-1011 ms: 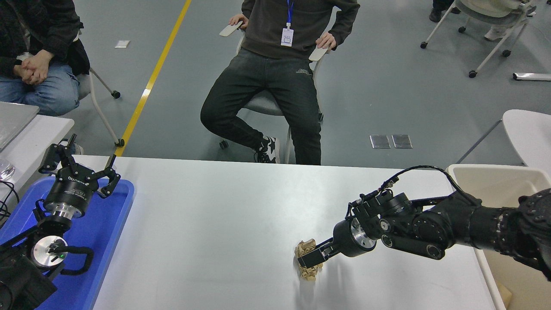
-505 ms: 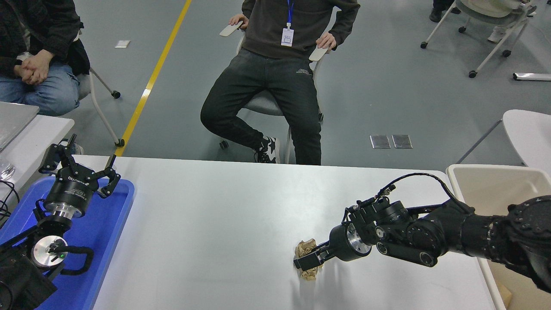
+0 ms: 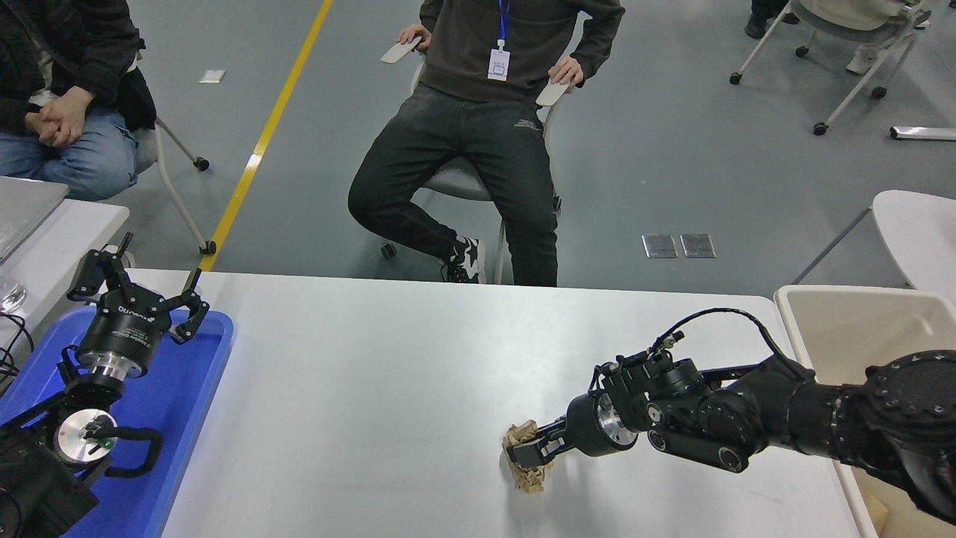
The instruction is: Clean the table surface
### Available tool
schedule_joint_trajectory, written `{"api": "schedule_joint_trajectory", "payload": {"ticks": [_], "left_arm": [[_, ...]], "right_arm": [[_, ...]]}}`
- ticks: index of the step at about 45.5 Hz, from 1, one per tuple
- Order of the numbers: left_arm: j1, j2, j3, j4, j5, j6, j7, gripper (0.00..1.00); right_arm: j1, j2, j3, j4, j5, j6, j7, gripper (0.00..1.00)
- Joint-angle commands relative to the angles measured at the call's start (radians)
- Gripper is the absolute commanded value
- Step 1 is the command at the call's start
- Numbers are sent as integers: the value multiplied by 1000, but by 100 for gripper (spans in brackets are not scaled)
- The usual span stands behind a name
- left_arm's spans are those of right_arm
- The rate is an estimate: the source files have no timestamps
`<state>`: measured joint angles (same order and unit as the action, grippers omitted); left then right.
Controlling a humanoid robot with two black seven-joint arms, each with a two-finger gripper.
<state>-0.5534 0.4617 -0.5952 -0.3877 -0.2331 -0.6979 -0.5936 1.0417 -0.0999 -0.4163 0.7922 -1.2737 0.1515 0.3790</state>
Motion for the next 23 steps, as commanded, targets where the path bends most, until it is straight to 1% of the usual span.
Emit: {"api": "schedule_joint_trajectory", "payload": {"ticks": [1, 8, 17, 23], "left_arm": [[1, 0, 0, 0, 0, 0, 0, 100], [0, 0, 0, 0, 0, 0, 0, 100], [1, 0, 0, 0, 0, 0, 0, 100], [0, 0, 0, 1, 0, 0, 0, 100]], "right_arm": [[6, 3, -4, -8, -4, -4, 37, 0], [12, 2, -36, -14, -3, -4, 46, 0], [21, 0, -21, -25, 11, -4, 80, 0], [54, -17, 0, -14, 39, -6, 112, 0]]}}
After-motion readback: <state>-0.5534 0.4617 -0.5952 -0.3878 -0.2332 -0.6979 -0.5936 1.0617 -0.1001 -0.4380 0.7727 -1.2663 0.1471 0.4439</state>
